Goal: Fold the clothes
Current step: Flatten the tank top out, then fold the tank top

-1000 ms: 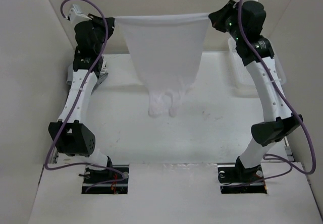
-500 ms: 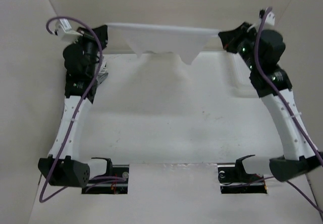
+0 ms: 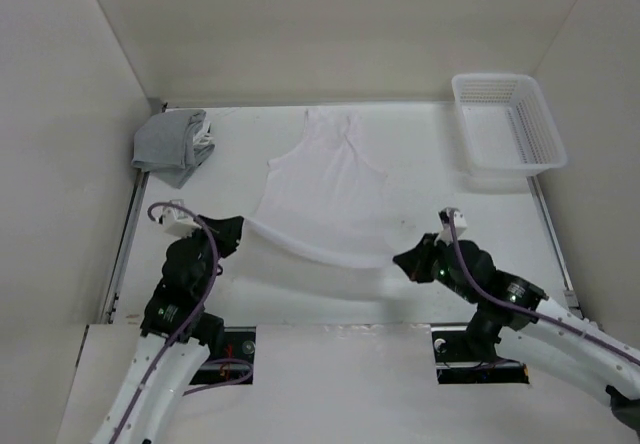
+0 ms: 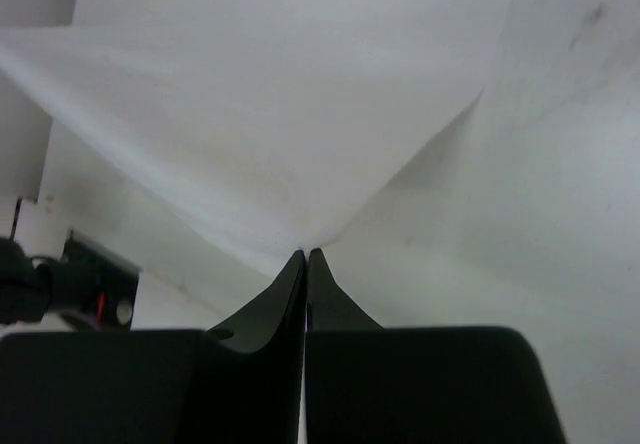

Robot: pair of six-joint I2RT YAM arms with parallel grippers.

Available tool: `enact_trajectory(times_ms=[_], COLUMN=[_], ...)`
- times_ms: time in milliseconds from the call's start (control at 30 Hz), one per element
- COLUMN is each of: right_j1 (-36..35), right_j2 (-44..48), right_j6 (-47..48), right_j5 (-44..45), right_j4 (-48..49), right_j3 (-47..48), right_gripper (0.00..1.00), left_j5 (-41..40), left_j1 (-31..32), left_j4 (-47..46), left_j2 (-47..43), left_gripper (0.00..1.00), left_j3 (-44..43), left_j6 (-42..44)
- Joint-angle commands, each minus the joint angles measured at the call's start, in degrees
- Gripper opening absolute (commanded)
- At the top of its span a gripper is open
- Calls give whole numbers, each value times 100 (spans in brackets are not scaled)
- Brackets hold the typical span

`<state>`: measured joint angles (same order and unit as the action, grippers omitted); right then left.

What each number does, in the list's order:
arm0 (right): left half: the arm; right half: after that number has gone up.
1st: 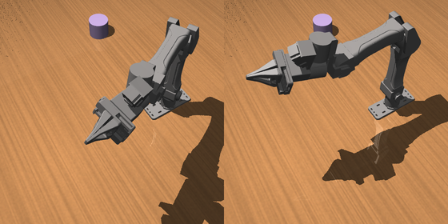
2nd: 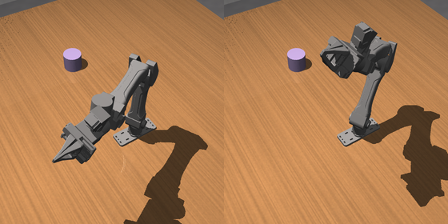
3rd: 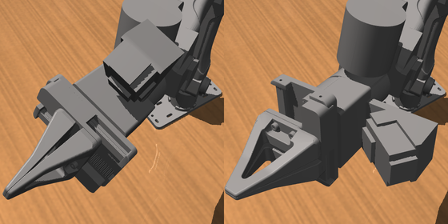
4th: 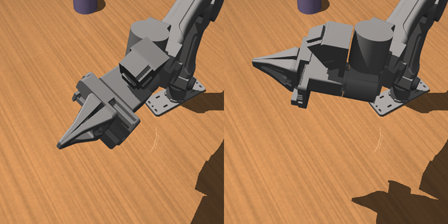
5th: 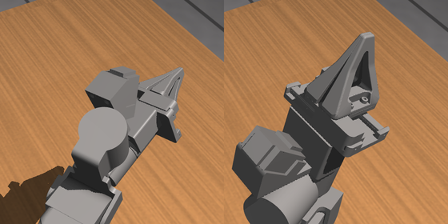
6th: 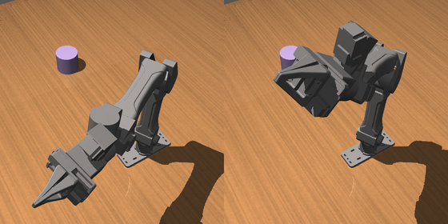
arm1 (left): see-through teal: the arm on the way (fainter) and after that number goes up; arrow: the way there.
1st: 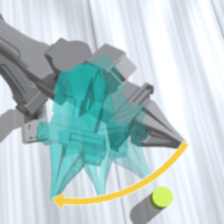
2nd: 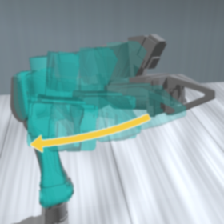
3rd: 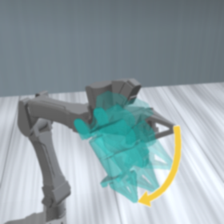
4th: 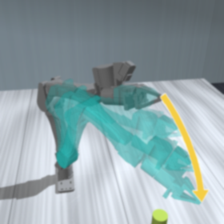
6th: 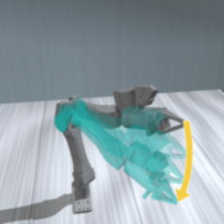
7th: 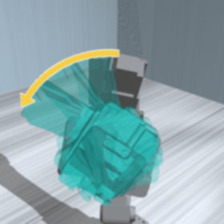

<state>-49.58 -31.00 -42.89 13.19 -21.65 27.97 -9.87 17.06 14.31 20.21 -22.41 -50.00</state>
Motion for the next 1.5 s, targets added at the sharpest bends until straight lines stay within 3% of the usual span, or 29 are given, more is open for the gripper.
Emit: enact_trajectory(times_ms=[0, 133, 233, 367, 500, 600, 700, 833, 900, 1000, 1100, 1200, 1233, 1367, 1467], right_j1=[-888, -1935, -2060, -781, 1232, 2192, 2825, 3336, 3442, 3460, 3434, 3267, 3206, 3003, 2985], right_j2=[568, 553, 0, -1019, -2336, -3584, -5120, -7109, -7900, -8526, -8336, -7695, -7414, -6412, -5971], right_j6=[-1315, -1959, -1715, -382, 448, 677, 800, 748, 634, 493, 510, 607, 589, 335, 133], right_j5=[701, 1316, 1563, 1127, -358, -1018, -1458, -1987, -2048, -1970, -1777, -1469, -1416, -1328, -1319], right_j4=[-786, -1280, -1088, 262, 1854, 2515, 2701, 2306, 2139, 1981, 1962, 2330, 2549, 3429, 3694], right_j3=[-212, -82, 243, 622, 1279, 2201, 3526, 5488, 6340, 6984, 6628, 5531, 5022, 3088, 2163], right_gripper=[0, 0, 0, 1, 0, 0, 1, 2, 13, 44, 47, 45, 41, 11, 5], left_j5=[-243, -463, -691, -973, -1052, -1026, -1017, -439, 1, 143, 99, -15, -85, -226, -244], left_j1=[284, 469, 469, 355, 84, -180, -558, -910, -1025, -1095, -1078, -955, -868, -542, -489], left_j4=[1616, 2111, 1525, -124, -2208, -3229, -3767, -3549, -3208, -2802, -3003, -3363, -3512, -3821, -3839], left_j2=[-981, -1265, -801, 331, 2377, 4065, 5717, 7705, 8601, 9141, 8713, 7923, 7667, 6972, 6611], left_gripper=[0, 0, 0, 0, 0, 0, 0, 8, 21, 37, 39, 35, 33, 26, 26], left_j3=[-8, -193, -333, -360, -798, -1561, -2597, -4434, -5366, -5976, -5408, -4188, -3687, -1911, -1021], left_j6=[-545, -722, -634, -423, -204, -124, -150, -98, 7, 60, 192, 140, 139, -89, -299])
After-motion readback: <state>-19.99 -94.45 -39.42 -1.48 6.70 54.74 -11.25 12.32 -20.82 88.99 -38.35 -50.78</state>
